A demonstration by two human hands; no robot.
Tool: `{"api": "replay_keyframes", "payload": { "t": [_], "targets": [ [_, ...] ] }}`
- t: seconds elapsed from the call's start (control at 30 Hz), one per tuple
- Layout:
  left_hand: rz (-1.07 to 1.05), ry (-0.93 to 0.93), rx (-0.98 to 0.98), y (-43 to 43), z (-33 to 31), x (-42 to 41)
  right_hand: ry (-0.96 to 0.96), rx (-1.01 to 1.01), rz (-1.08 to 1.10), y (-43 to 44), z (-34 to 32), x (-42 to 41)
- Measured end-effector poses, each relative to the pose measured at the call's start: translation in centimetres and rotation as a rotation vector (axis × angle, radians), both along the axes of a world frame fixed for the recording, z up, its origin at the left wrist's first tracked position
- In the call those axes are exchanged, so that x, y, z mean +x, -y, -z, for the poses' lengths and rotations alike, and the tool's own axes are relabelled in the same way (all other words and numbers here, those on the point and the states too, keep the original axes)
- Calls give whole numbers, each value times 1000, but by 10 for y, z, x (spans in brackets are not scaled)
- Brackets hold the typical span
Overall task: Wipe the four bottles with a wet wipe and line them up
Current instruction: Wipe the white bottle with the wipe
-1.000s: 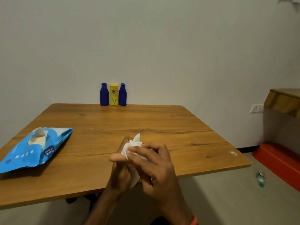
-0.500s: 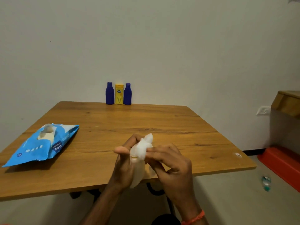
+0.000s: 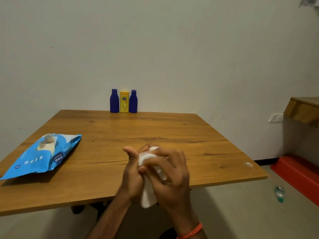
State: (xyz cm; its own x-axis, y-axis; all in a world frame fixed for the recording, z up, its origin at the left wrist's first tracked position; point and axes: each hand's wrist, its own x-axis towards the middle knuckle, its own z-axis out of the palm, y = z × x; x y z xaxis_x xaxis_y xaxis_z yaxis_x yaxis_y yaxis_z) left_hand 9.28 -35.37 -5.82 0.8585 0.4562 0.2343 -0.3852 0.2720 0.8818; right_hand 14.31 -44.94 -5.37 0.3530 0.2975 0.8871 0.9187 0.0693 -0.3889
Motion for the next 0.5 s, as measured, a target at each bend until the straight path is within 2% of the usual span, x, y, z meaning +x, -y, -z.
{"api": "replay_keyframes", "payload": {
  "t": [0.1, 0.23, 0.4, 0.5],
  "targets": [
    [-1, -51, 62, -3, 2, -4, 94, -2, -56, 2, 4, 3],
    [70, -51, 73, -2, -1, -6, -103, 145, 21, 4, 6, 11],
    [76, 49, -44, -1, -3, -4, 76, 107, 9, 1, 11, -10],
    [122, 49, -130, 0, -6, -7, -87, 191, 42, 2, 12, -4]
  ]
}}
